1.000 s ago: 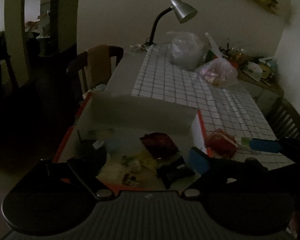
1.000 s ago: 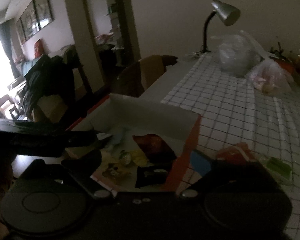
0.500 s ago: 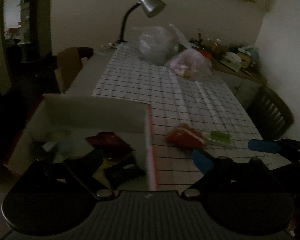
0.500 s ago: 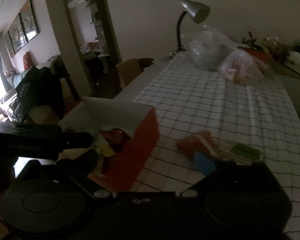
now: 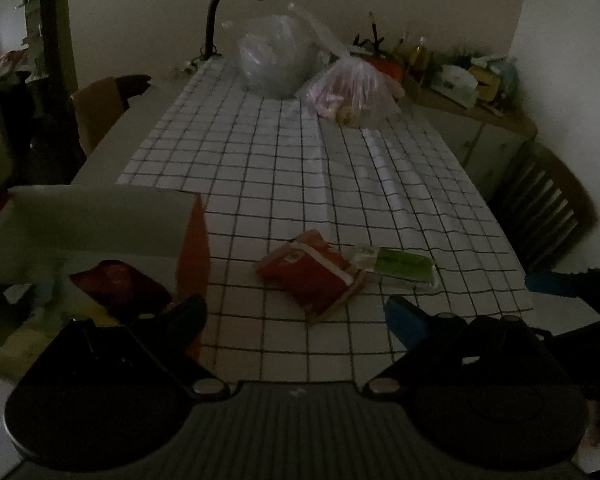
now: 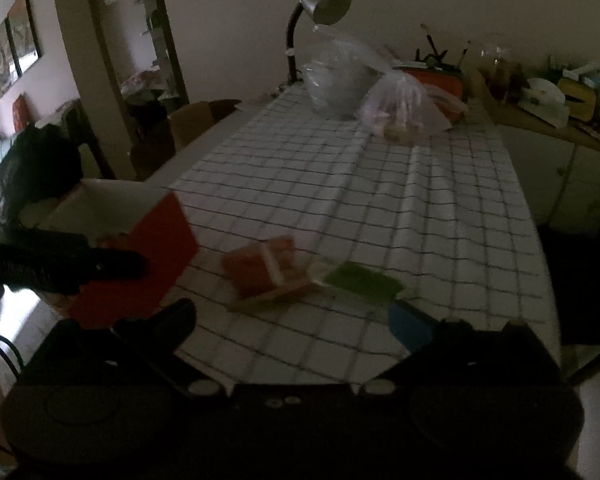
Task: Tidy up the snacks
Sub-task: 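Move both tools back from the box to the remaining packets, then grasp the red packet with the left tool while the right tool grasps the green packet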
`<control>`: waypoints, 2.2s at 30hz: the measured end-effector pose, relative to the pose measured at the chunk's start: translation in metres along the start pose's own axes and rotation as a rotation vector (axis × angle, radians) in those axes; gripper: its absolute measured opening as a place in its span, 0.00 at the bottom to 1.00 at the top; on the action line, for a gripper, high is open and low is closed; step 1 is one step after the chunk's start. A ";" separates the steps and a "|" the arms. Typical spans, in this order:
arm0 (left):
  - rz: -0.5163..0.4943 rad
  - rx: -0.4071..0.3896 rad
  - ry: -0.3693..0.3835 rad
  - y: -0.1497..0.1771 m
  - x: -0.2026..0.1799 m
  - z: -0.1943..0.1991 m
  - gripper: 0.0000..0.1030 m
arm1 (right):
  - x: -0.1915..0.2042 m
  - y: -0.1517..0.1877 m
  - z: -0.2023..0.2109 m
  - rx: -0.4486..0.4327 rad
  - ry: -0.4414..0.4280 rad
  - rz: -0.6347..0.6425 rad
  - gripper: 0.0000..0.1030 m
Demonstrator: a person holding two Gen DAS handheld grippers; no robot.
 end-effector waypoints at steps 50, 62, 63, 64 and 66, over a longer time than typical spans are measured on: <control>0.294 0.490 -0.195 -0.053 -0.033 -0.225 0.82 | -0.072 -0.019 -0.179 0.313 -0.088 0.347 0.64; 0.183 0.423 -0.199 -0.041 -0.044 -0.208 0.71 | -0.067 -0.010 -0.165 0.278 -0.038 0.248 0.40; 0.177 0.420 -0.196 -0.039 -0.044 -0.206 0.71 | -0.067 -0.009 -0.163 0.273 -0.032 0.234 0.40; 0.174 0.417 -0.196 -0.037 -0.044 -0.204 0.71 | -0.067 -0.008 -0.161 0.268 -0.026 0.220 0.40; 0.170 0.410 -0.200 -0.033 -0.042 -0.197 0.71 | -0.067 -0.006 -0.157 0.256 -0.017 0.183 0.40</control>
Point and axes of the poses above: each gripper's, at about its wrist camera, not at the fingertips, and z roughly against the way its jaws point, x to its left, y to its underside, the point moved 1 cm from there along -z, roughly the way its jaws point, and after that the axes turned 6 degrees about -y, right-handed, at the moved point
